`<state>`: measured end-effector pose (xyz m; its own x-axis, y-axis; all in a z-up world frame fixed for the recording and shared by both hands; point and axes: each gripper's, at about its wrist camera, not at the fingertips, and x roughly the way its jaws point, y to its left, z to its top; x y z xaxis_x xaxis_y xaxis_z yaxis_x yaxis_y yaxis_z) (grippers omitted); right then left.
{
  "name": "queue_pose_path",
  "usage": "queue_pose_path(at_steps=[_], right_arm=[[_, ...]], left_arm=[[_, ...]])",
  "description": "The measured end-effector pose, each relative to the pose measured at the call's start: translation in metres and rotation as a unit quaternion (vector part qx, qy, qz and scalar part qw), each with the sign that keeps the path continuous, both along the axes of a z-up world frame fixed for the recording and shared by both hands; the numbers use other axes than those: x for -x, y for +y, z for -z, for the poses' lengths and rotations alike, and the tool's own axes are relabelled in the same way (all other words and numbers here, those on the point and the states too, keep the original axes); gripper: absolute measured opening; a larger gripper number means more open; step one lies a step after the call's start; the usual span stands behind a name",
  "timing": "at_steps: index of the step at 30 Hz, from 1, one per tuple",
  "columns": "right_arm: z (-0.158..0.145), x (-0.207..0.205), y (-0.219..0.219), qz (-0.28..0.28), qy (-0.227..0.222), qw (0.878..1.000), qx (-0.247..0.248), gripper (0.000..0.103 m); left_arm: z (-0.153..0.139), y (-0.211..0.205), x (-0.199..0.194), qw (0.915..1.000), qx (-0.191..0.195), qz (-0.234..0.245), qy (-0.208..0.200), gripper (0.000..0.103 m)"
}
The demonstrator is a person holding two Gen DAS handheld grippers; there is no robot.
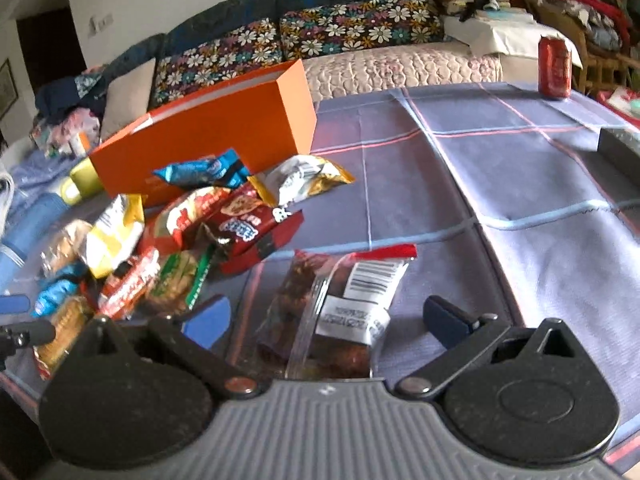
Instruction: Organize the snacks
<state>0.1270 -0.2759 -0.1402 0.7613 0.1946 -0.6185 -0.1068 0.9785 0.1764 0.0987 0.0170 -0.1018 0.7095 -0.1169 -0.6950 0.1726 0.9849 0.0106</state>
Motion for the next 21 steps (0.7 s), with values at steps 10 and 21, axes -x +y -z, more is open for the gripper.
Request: queue_pose_path(at_steps=[10,21], right_arm=[[0.014,0.005,0.018,-0.014,-0.038,0.996,0.083,0.102],[0.010,0.001,0.020,-0.019,-0.022,0.996,0.085,0.102]], left_arm=[[0.019,-0.015,-0.013,0.9995,-0.003,-0.014,0.027,0.040],[0.023,-0.012,-0.015,0.9986,0.000,-0.037,0.039,0.079]])
